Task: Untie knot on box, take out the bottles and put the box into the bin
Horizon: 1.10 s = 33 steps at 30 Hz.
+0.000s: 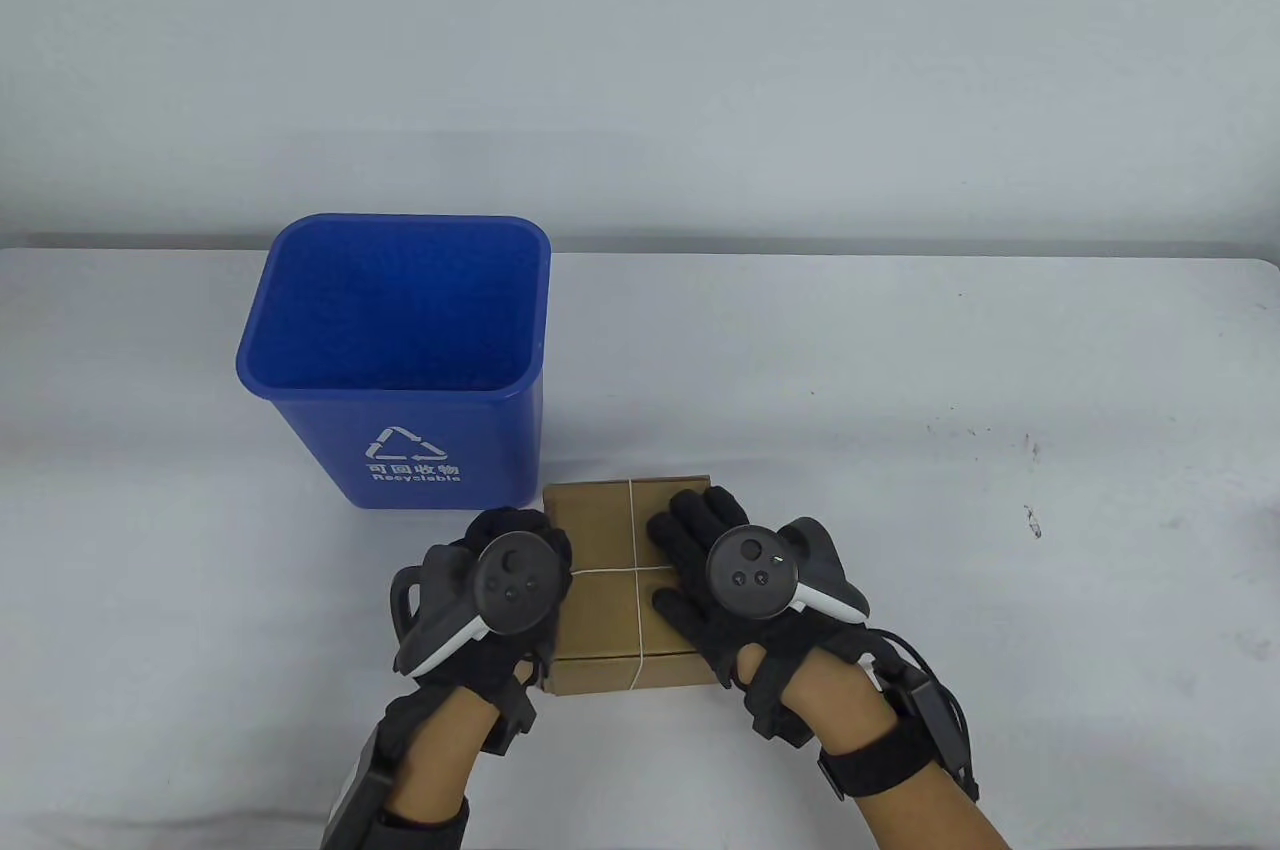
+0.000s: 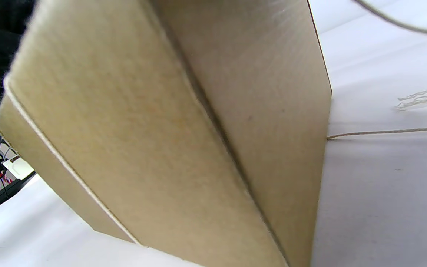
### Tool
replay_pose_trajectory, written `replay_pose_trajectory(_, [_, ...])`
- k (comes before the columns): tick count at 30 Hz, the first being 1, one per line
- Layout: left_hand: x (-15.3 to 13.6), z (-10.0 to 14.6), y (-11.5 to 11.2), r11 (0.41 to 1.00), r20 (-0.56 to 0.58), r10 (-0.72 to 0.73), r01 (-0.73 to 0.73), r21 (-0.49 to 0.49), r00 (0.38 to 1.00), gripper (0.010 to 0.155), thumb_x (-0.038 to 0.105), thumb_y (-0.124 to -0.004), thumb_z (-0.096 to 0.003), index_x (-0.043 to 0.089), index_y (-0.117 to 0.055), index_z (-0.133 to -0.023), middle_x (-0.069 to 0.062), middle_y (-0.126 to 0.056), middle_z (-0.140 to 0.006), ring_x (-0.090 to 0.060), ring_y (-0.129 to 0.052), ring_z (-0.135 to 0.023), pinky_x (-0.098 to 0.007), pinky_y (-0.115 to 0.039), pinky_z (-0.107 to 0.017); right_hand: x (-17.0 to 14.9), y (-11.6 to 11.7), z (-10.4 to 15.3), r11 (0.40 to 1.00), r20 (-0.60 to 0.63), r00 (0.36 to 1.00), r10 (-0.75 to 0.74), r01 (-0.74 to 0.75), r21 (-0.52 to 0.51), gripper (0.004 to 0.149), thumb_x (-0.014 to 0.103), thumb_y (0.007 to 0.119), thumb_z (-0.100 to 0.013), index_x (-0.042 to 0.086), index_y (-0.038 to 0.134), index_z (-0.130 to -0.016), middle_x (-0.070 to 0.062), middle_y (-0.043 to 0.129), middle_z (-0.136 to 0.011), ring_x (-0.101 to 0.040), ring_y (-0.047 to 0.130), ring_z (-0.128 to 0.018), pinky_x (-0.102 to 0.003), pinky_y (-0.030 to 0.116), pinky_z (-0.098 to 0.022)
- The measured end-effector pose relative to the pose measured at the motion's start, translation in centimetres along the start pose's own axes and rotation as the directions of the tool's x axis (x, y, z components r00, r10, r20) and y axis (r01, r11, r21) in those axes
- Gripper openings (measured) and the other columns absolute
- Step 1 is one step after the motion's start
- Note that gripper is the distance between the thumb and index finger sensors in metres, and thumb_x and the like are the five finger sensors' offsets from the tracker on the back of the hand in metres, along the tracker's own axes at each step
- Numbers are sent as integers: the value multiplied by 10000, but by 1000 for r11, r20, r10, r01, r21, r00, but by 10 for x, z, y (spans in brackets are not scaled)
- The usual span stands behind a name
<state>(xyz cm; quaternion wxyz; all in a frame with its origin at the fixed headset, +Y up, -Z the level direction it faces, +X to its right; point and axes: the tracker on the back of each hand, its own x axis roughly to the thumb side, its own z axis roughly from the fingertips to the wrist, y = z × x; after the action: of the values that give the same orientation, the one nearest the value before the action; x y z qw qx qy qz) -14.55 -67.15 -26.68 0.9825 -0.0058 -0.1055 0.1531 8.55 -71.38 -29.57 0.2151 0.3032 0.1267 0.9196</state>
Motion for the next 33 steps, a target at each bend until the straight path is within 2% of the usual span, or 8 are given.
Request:
replay_pose_trajectory(13, [-47,13,10,998,-114,48,-52,-33,992,432,255,-786,-495,78,-809,-888,-126,-654,-1023,-482,-592,-1013,-662,-559,-704,-1,-1,0,1000,-2,1000,-11,11,3,721,484,520,-515,145,235,-1084,-116,63,-1112,-493,40,-987,-737,308,-633])
replay_pose_trajectory(18, [-68,18,3,997,-164,-9,-4,-76,986,431,254,-787,-494,81,-807,-889,-127,-651,-1026,-484,-586,-1016,-664,-559,-704,-2,-1,0,1000,-2,1000,-13,13,1,722,485,520,-514,144,235,-1084,-116,63,-1113,-494,40,-986,-737,307,-633])
replay_pose_trajectory(24, [-94,11,-12,989,-249,1,-37,-141,969,429,251,-786,-495,77,-805,-887,-138,-638,-1030,-493,-568,-1017,-670,-544,-704,-2,-1,0,1000,-4,1000,-14,14,-2,721,484,520,-515,144,236,-1084,-119,64,-1112,-494,40,-986,-736,308,-634])
replay_pose_trajectory(29, [-102,4,-30,974,-286,-53,-13,-225,957,430,251,-786,-496,73,-801,-887,-141,-617,-1042,-500,-542,-1024,-678,-520,-712,-2,-1,0,1000,-6,1000,-10,10,-4,722,485,519,-514,143,236,-1084,-120,63,-1112,-495,40,-986,-737,309,-633])
replay_pose_trajectory(33, [-104,1,-37,968,-305,-72,-8,-252,950,423,255,-804,-496,84,-809,-884,-153,-596,-1058,-502,-515,-1035,-684,-496,-720,-1,-1,0,1000,-6,1000,-11,11,-5,721,484,519,-514,144,236,-1084,-120,64,-1112,-495,40,-986,-736,310,-633])
